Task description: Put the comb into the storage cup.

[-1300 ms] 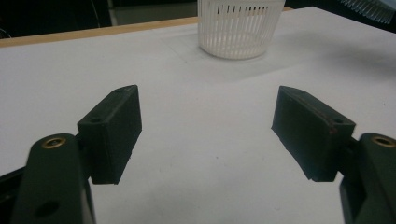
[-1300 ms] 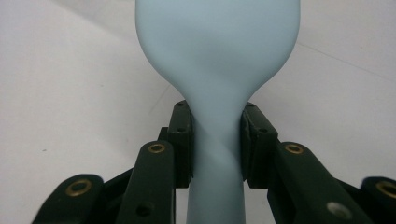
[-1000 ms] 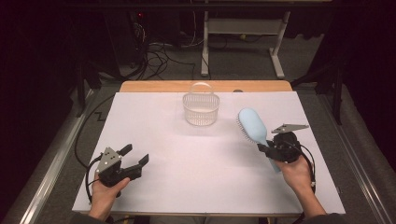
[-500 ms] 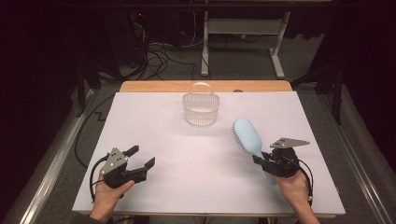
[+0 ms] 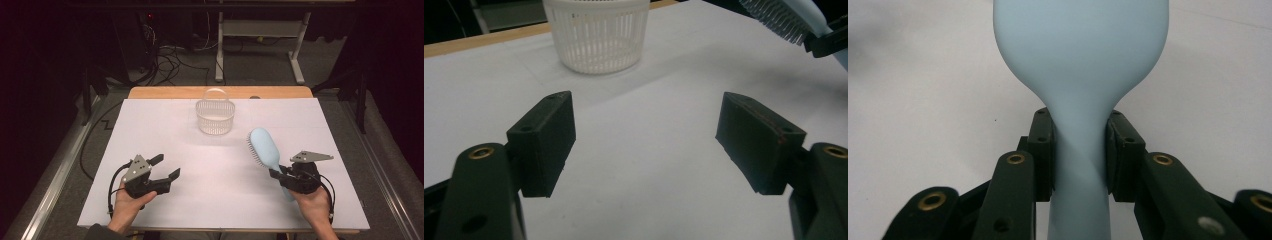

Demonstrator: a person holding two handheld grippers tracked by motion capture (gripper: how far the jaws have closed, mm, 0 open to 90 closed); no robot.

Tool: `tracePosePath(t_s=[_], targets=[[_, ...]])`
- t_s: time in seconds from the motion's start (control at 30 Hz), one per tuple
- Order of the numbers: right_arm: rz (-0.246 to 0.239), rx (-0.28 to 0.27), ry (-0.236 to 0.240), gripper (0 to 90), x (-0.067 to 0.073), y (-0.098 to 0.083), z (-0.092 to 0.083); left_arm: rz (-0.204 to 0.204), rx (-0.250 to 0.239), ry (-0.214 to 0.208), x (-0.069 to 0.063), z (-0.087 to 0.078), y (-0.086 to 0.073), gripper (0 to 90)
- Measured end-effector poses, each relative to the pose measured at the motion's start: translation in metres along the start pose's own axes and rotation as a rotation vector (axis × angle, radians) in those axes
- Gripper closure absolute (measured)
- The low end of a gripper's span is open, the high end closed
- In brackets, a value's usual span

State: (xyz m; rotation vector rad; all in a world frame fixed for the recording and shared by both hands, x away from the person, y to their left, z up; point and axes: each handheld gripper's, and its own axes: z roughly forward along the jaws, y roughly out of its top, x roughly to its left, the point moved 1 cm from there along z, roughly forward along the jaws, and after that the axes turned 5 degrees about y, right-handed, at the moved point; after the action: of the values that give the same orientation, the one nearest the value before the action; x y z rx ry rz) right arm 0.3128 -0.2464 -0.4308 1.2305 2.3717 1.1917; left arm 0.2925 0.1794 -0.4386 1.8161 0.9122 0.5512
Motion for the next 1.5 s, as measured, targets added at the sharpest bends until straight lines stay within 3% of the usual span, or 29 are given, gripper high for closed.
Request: tracePosePath(t_s=[0.2, 0.57, 0.93, 1.13, 1.5], targets=[[0.0, -0.01, 0.012, 70.8, 0.005, 0.001, -0.001, 0.02, 0.001, -0.027, -0.012, 0.011, 0.01, 21.0], [-0.008, -0.034, 0.02, 70.8, 0.013, 0.002, -0.004, 0.026, 0.01, -0.07, -0.02, 0.03, 0.019, 21.0], [-0.019, -0.05, 0.025, 70.8, 0.022, 0.004, -0.005, 0.061, 0.043, -0.124, -0.032, 0.05, 0.019, 21.1], [-0.043, -0.043, 0.03, 70.8, 0.028, 0.004, -0.002, 0.065, 0.044, -0.127, -0.038, 0.054, 0.022, 20.6], [-0.072, -0.045, 0.063, 70.8, 0.043, 0.011, 0.008, 0.059, 0.052, -0.187, -0.052, 0.061, 0.024, 20.7]])
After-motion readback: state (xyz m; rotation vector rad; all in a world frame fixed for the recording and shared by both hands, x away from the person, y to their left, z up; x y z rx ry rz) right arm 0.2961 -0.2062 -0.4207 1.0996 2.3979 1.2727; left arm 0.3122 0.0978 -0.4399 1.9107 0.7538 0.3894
